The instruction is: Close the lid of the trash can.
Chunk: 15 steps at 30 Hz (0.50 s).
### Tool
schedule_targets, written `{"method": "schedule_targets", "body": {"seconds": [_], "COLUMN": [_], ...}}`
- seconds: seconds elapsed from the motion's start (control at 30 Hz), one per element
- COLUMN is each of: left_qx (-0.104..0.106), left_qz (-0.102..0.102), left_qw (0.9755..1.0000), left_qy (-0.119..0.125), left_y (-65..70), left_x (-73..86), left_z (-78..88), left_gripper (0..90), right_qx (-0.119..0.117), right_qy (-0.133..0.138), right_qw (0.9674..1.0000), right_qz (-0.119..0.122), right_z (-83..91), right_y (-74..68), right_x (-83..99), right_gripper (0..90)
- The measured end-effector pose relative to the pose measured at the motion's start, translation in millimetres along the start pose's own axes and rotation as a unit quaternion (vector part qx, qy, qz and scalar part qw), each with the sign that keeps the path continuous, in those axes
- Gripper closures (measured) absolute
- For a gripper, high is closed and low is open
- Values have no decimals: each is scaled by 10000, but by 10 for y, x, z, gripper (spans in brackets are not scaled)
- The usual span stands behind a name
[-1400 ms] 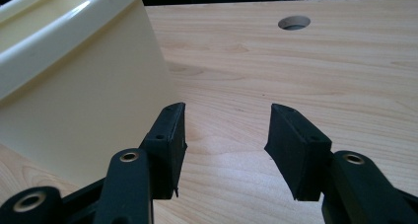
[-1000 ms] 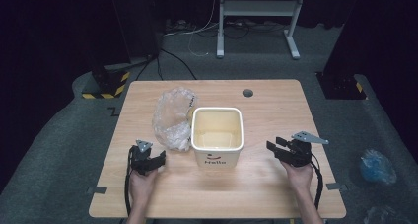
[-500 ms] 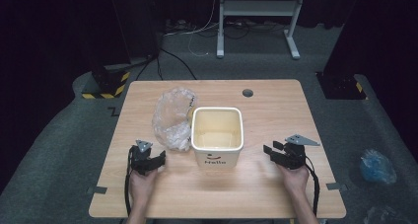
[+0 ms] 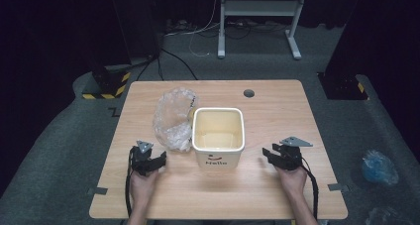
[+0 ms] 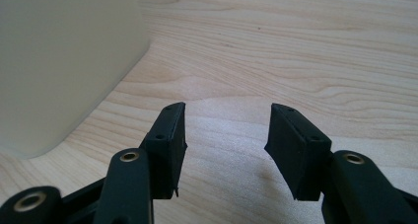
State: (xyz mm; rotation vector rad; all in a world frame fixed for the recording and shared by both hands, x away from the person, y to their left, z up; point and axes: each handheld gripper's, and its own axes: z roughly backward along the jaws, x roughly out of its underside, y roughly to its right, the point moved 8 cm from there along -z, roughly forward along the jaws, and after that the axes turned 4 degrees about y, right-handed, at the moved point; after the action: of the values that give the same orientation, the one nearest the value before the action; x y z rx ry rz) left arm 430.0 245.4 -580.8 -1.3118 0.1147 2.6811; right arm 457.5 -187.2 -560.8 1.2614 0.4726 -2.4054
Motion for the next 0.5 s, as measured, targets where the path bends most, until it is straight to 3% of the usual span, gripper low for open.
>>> {"method": "schedule_targets", "body": {"seconds": [0.5], "left_qx": [0], "left_qz": [1], "left_qw": [10000], "left_qy": [0], "left_y": [0], "left_x": [0], "left_z": [0], "left_gripper": [277], "right_qx": [249], "right_qy": [-182], "right_qw": [9994], "right_qz": [142], "right_z": [-110], "right_y": [88], "right_x": [63], "right_gripper": [476]}}
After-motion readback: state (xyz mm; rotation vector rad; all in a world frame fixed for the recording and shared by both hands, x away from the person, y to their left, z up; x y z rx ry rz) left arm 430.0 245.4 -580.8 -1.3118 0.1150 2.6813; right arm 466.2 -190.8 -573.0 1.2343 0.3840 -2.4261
